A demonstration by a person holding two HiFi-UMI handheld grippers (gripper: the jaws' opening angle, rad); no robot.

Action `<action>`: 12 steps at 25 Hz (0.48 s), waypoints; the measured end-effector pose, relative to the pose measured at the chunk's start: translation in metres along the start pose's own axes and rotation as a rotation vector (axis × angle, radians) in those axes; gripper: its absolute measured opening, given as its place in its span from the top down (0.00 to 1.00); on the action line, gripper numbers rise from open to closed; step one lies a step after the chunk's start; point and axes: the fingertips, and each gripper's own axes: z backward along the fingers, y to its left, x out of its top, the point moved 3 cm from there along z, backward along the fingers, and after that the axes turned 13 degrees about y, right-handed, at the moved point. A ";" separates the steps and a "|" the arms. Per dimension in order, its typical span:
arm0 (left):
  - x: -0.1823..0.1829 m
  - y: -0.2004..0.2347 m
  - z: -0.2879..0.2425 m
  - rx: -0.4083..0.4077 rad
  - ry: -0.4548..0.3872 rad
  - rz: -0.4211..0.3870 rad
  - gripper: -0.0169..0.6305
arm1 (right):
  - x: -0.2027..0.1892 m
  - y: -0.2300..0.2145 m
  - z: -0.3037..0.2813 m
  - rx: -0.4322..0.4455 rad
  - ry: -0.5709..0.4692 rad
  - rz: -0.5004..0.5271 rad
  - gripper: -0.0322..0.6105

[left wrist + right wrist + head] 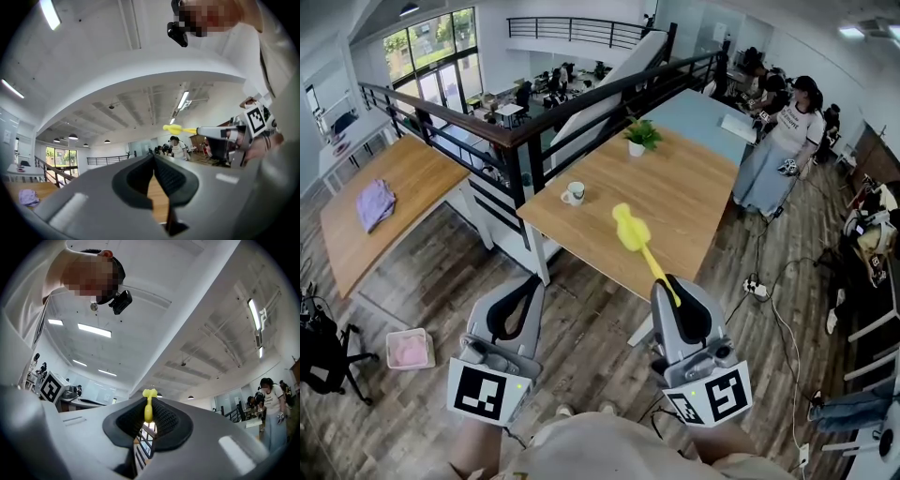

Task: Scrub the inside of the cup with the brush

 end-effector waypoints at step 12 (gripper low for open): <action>-0.001 -0.042 -0.032 0.037 0.008 -0.022 0.97 | -0.024 -0.045 0.012 0.057 0.033 -0.009 0.90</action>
